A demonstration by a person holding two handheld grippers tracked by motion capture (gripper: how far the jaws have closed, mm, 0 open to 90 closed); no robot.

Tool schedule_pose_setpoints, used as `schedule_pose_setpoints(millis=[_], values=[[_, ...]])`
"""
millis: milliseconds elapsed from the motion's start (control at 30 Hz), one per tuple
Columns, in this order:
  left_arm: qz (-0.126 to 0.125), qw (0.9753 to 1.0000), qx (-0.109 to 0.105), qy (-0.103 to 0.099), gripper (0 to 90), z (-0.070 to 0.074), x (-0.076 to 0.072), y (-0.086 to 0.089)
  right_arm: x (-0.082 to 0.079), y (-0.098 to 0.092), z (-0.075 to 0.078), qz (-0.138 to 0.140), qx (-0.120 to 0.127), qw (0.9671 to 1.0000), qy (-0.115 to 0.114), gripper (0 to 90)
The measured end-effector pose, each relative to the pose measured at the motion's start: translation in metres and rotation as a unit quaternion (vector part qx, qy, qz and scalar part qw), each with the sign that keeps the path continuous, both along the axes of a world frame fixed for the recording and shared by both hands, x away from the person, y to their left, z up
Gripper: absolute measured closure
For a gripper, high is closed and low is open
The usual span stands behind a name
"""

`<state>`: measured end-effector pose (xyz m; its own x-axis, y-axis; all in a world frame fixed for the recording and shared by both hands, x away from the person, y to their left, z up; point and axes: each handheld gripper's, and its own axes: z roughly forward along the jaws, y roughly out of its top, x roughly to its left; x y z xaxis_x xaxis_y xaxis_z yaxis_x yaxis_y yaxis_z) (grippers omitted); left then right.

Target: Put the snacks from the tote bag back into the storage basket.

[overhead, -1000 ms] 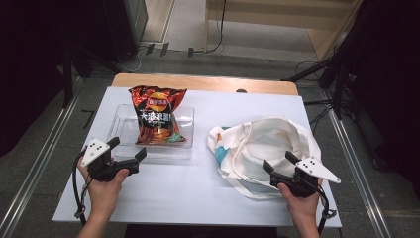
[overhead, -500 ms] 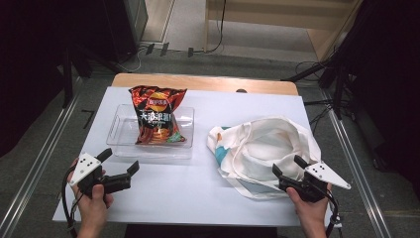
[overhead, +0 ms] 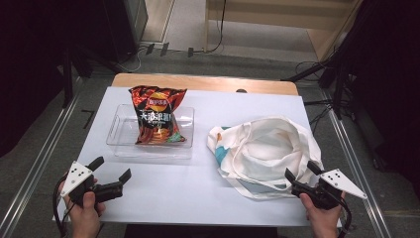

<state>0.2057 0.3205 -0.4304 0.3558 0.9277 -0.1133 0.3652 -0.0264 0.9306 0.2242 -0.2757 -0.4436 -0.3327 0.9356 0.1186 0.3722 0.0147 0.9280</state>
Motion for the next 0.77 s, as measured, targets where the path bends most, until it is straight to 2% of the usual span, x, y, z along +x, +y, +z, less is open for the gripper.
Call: schedule_pose_setpoints(millis=[100,167,200,233,300,400,433,500,567,767], values=[[0.007,1.0,-0.001,0.001,0.0,-0.002,0.001,0.003,-0.001,-0.004,-0.001,-0.007,0.002,1.0,0.001,16.5],[0.022,0.9998,0.004,0.003,0.0,-0.007,0.002,0.007,-0.006,-0.01,-0.002,-0.016,0.002,0.9998,-0.007,16.5],[0.022,0.9998,0.004,0.003,0.0,-0.007,0.002,0.007,-0.006,-0.01,-0.002,-0.016,0.002,0.9998,-0.007,16.5],[0.026,0.9996,0.001,0.007,0.0,-0.009,0.003,0.007,-0.009,-0.012,-0.004,-0.024,-0.009,0.9996,-0.011,16.4],[0.02,0.9996,0.01,0.016,0.0,-0.014,0.004,0.003,-0.012,-0.016,-0.008,-0.027,-0.008,0.9995,-0.015,16.4],[0.015,0.9997,0.014,0.016,0.0,-0.015,0.002,-0.002,-0.018,-0.022,-0.013,-0.034,0.008,0.9992,-0.018,16.5],[0.011,0.9997,0.014,0.013,0.0,-0.015,0.001,-0.004,-0.02,-0.024,-0.015,-0.035,0.02,0.999,-0.017,16.4],[0.008,0.9998,-0.011,0.013,0.0,-0.013,-0.002,-0.002,-0.023,-0.029,-0.017,-0.039,0.039,0.9983,-0.016,16.4],[0.012,0.9999,0.004,0.006,0.0,-0.011,-0.005,-0.002,-0.026,-0.033,-0.019,-0.045,0.053,0.9975,-0.012,16.4],[0.03,0.9995,0.006,0.004,0.0,-0.011,-0.008,0.004,-0.03,-0.041,-0.025,-0.059,0.059,0.9965,-0.006,16.3]])
